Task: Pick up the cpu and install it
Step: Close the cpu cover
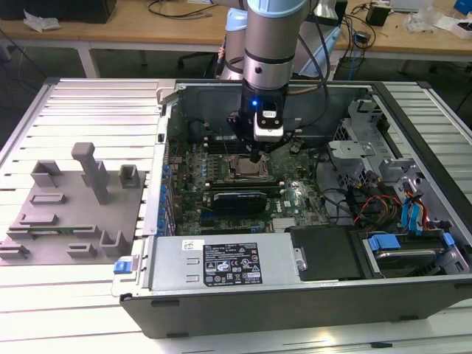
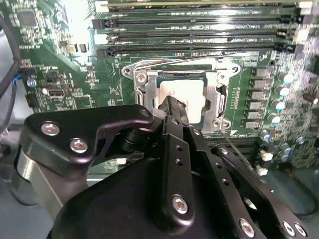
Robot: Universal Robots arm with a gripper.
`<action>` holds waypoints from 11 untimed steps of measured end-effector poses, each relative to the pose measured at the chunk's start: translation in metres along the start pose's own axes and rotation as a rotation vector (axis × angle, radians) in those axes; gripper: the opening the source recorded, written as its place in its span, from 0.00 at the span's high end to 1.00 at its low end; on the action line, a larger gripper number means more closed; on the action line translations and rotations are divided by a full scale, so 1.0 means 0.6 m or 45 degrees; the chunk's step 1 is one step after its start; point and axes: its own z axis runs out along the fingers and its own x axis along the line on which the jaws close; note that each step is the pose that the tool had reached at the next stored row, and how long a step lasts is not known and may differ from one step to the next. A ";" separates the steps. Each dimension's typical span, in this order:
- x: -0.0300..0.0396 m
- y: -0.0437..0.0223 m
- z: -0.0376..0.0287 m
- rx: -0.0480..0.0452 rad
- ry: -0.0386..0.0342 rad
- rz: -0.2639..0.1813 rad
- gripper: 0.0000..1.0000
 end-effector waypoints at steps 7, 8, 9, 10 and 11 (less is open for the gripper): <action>0.000 0.000 0.001 -0.005 -0.0052 -0.181 0.89; 0.000 0.000 0.001 -0.005 -0.0058 -0.204 0.89; 0.000 0.000 0.001 -0.006 -0.0069 -0.241 0.89; 0.000 0.000 0.001 -0.007 -0.0076 -0.264 0.89; 0.000 0.000 0.001 -0.007 -0.0083 -0.286 0.89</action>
